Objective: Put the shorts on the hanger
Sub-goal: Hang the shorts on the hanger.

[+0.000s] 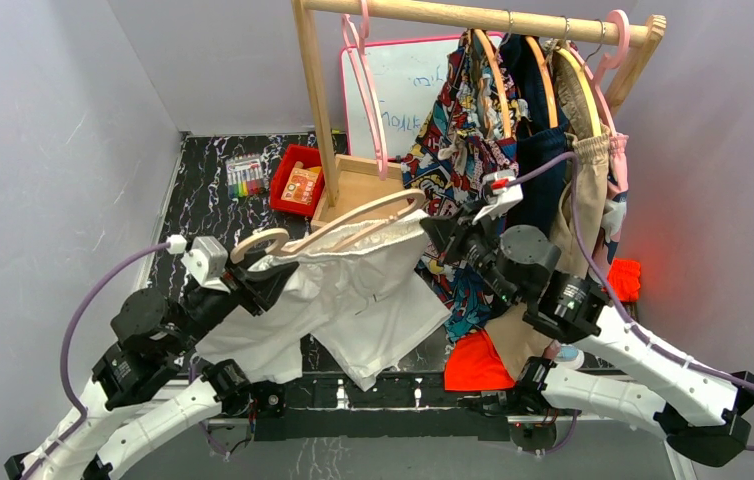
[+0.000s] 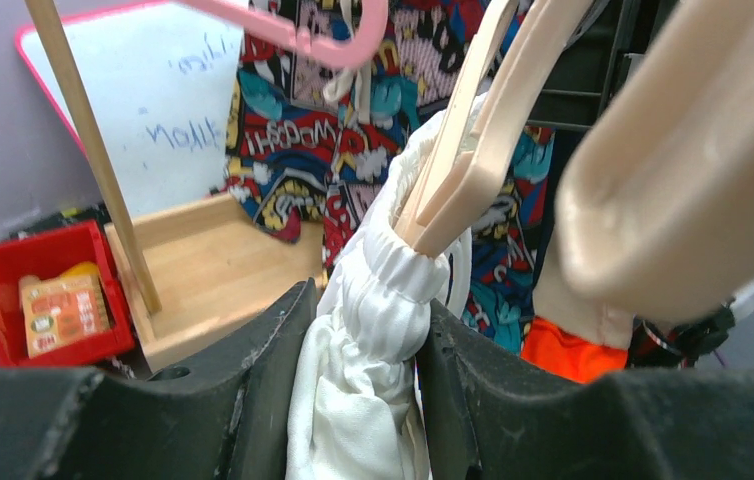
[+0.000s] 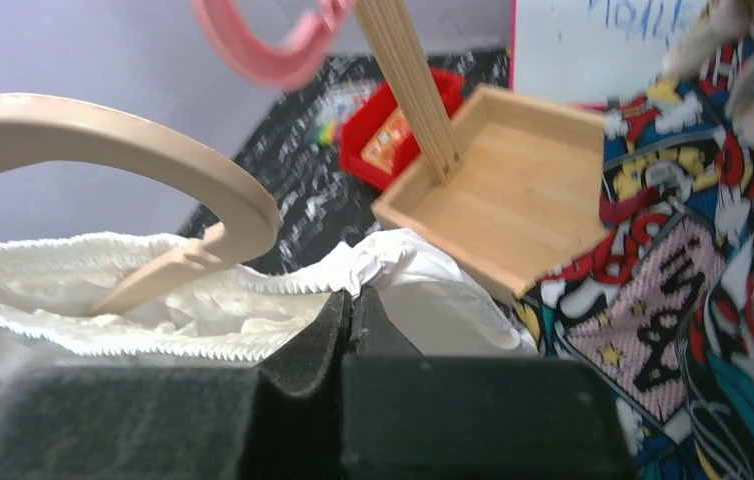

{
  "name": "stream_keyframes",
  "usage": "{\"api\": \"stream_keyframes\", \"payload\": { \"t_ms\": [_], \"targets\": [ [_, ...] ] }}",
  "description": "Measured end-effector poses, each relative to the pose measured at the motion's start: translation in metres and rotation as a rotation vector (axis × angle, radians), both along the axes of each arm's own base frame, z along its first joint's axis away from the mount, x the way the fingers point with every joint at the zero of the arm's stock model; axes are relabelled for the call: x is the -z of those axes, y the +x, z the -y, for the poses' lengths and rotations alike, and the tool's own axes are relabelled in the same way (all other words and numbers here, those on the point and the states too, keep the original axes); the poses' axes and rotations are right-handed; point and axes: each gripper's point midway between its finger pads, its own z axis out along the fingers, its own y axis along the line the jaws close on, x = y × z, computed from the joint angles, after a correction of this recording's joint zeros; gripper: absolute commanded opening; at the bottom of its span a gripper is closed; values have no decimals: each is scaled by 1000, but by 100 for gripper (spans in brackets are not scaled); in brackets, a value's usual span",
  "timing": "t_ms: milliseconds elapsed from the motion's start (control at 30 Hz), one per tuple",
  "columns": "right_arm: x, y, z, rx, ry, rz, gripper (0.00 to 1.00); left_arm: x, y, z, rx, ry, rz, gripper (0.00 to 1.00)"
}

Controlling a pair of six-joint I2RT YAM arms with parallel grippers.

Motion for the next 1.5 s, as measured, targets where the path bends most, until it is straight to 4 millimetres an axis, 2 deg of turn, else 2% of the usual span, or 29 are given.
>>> {"api": "stream_keyframes", "payload": {
  "t_ms": [33, 100, 133, 167, 233, 300, 533, 767, 967, 1100, 1367, 1500],
  "targets": [
    [8, 0, 0, 1, -9, -10, 0, 6, -1, 0, 1, 2, -5, 0],
    [37, -2, 2, 4, -42, -57, 0, 25, -2, -1, 3, 17, -34, 0],
    [40, -3, 3, 4, -44, -60, 0, 36, -2, -1, 2, 29, -53, 0],
    [64, -4, 3, 6, -86, -103, 0, 44, -2, -1, 2, 40, -68, 0],
    [92, -8, 7, 9, -131, -156, 0, 59, -3, -3, -1, 66, -99, 0],
    [101, -11, 10, 10, -136, -176, 0, 64, -4, -4, -2, 77, -111, 0],
    [94, -15, 13, 10, -97, -176, 0, 67, -7, -4, 8, 86, -121, 0],
    [92, -14, 17, 25, -107, -175, 0, 75, -9, 5, 51, 115, -144, 0],
    [74, -12, 23, 45, -92, -141, 0, 87, -6, 10, 56, 167, -174, 0],
    [62, -13, 31, 58, -80, -121, 0, 88, -5, 10, 55, 178, -169, 0],
    [59, -17, 38, 59, -101, -115, 0, 98, 1, 14, 52, 237, -187, 0],
    [50, -18, 42, 55, -112, -98, 0, 106, 7, 18, 50, 296, -212, 0]
  ]
}}
